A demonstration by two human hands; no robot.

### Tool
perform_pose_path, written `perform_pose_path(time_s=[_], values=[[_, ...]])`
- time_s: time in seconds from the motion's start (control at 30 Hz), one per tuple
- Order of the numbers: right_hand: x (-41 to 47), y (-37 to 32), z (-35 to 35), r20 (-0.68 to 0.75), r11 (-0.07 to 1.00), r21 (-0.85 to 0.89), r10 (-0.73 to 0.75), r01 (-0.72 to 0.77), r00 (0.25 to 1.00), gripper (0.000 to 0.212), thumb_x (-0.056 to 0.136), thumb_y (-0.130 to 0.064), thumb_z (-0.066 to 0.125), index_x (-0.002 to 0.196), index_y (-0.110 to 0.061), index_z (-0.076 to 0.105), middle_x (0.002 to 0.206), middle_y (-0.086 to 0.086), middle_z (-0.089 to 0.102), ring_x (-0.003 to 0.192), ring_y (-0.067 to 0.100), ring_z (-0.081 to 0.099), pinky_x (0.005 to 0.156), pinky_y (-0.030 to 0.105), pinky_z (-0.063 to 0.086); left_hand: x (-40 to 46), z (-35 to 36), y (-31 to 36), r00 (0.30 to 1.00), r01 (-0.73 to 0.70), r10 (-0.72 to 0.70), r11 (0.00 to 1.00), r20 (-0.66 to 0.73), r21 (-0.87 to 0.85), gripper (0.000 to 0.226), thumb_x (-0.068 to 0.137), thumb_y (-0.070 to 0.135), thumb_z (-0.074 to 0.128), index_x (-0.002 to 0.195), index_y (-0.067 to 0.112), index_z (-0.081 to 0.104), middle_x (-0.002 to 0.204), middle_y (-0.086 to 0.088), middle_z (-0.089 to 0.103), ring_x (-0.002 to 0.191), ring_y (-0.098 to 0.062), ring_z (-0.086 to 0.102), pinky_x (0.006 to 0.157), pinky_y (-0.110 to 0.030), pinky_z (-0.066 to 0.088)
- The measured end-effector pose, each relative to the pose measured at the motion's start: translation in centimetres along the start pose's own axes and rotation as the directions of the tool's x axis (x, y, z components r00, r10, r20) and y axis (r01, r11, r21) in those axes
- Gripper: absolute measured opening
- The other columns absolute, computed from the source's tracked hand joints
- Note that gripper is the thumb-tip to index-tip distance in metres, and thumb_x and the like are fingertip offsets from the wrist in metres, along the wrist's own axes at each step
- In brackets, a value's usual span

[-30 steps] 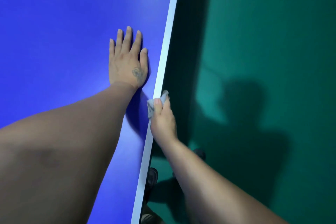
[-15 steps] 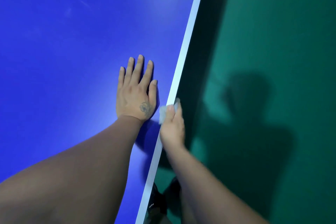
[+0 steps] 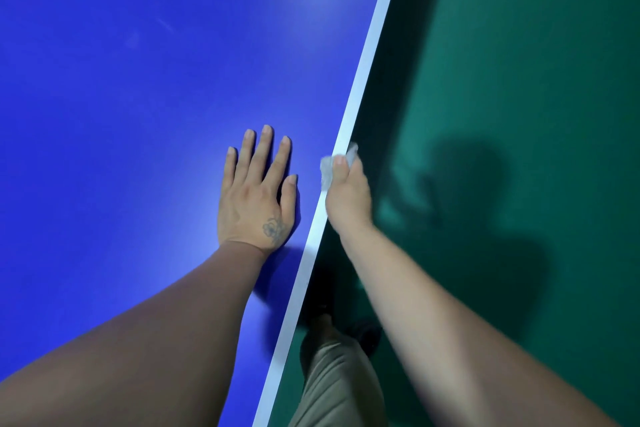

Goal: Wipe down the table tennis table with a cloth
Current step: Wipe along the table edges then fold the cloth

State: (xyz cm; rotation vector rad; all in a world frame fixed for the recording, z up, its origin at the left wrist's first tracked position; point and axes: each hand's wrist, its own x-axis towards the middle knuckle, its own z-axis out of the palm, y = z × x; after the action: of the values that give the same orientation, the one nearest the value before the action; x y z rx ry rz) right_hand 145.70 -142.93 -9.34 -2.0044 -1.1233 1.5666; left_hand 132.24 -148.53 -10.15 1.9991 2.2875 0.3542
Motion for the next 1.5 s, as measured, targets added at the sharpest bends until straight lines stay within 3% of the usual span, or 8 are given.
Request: perform_pose_path(time_s=[0.4, 0.53, 0.67, 0.9, 1.0, 1.1, 1.27, 1.5], values=[[-0.9, -0.9, -0.1, 0.033, 0.994, -0.042, 0.099, -0.098, 0.995, 0.056, 0.116, -0.043, 0.024, 0.169, -0.029, 0.018, 0.158, 0.001, 0.051, 0.140, 0.025, 0.050, 0.094, 0.026, 0.030, 0.3, 0.1, -0.2, 0.999, 0.002, -0.002, 1.000, 0.037, 0.010, 0.057, 0.111, 0.033, 0.039, 0.166, 0.017, 0.040, 0.177, -0.009, 0.025, 0.166, -0.031, 0.014, 0.133, -0.058, 0.015], [3.9, -3.7, -0.6, -0.004, 0.994, -0.033, 0.101, -0.101, 0.995, 0.050, 0.115, -0.046, 0.024, 0.162, -0.030, 0.032, 0.134, -0.003, 0.061, 0.113, 0.025, 0.059, 0.092, 0.032, 0.037, 0.3, -0.1, -0.2, 1.000, -0.004, 0.004, 1.000, 0.031, -0.017, 0.056, 0.110, 0.030, 0.043, 0.164, 0.016, 0.043, 0.176, -0.010, 0.027, 0.166, -0.032, 0.016, 0.132, -0.060, 0.017], [9.4, -6.9, -2.1, -0.022, 0.996, -0.036, 0.078, -0.078, 0.997, 0.023, 0.112, -0.045, 0.023, 0.109, -0.028, 0.039, 0.081, -0.007, 0.054, 0.062, 0.014, 0.044, 0.067, 0.033, 0.037, 0.3, -0.2, -0.1, 0.999, -0.003, 0.003, 1.000, 0.036, -0.017, 0.056, 0.110, 0.030, 0.044, 0.164, 0.015, 0.043, 0.176, -0.010, 0.028, 0.165, -0.033, 0.018, 0.132, -0.060, 0.018], [12.6, -11.2, -4.1, -0.009, 0.995, -0.037, 0.088, -0.089, 0.996, 0.027, 0.113, -0.039, 0.029, 0.098, -0.022, 0.044, 0.073, -0.011, 0.046, 0.058, 0.010, 0.038, 0.060, 0.027, 0.031, 0.4, -0.3, 0.1, 1.000, -0.002, 0.002, 0.999, 0.020, -0.032, 0.055, 0.111, 0.031, 0.042, 0.164, 0.016, 0.044, 0.175, -0.009, 0.030, 0.165, -0.033, 0.020, 0.132, -0.059, 0.018], [10.4, -9.2, -3.8, 0.021, 0.996, -0.080, 0.026, -0.025, 0.999, 0.026, 0.114, -0.041, 0.031, 0.122, -0.025, 0.050, 0.095, -0.004, 0.057, 0.076, 0.016, 0.051, 0.078, 0.030, 0.037, 0.4, -0.3, 0.2, 1.000, 0.011, -0.010, 0.999, 0.024, -0.043, 0.055, 0.110, 0.030, 0.042, 0.164, 0.016, 0.044, 0.175, -0.009, 0.030, 0.165, -0.032, 0.020, 0.132, -0.059, 0.019], [5.3, -5.7, -3.2, 0.115, 0.985, -0.169, 0.047, -0.027, 0.992, 0.059, 0.114, -0.047, 0.027, 0.168, -0.026, 0.014, 0.141, 0.001, 0.059, 0.118, 0.025, 0.059, 0.093, 0.034, 0.039, 0.6, -0.4, 0.4, 0.999, 0.018, -0.017, 0.999, 0.029, -0.038, 0.056, 0.110, 0.030, 0.042, 0.164, 0.016, 0.044, 0.175, -0.009, 0.030, 0.165, -0.032, 0.020, 0.131, -0.060, 0.020], [1.2, -2.0, -2.5, 0.247, 0.990, -0.139, 0.020, 0.015, 0.969, 0.070, 0.113, -0.048, 0.025, 0.169, -0.023, -0.008, 0.173, 0.001, 0.027, 0.145, 0.027, 0.047, 0.105, 0.036, 0.041, 0.6, -0.6, 0.4, 0.999, 0.025, -0.023, 0.999, 0.038, -0.045, 0.057, 0.108, 0.028, 0.046, 0.163, 0.015, 0.045, 0.175, -0.008, 0.030, 0.165, -0.032, 0.021, 0.131, -0.061, 0.021], [7.4, -6.4, -2.9, 0.150, 0.991, -0.102, 0.100, -0.085, 0.984, 0.059, 0.114, -0.045, 0.025, 0.167, -0.029, 0.005, 0.163, 0.000, 0.045, 0.123, 0.025, 0.060, 0.086, 0.033, 0.040, 0.9, -0.6, 0.5, 0.993, 0.043, -0.040, 0.999, 0.111, -0.018, 0.058, 0.107, 0.029, 0.043, 0.163, 0.012, 0.044, 0.175, -0.010, 0.029, 0.164, -0.035, 0.022, 0.129, -0.065, 0.024]])
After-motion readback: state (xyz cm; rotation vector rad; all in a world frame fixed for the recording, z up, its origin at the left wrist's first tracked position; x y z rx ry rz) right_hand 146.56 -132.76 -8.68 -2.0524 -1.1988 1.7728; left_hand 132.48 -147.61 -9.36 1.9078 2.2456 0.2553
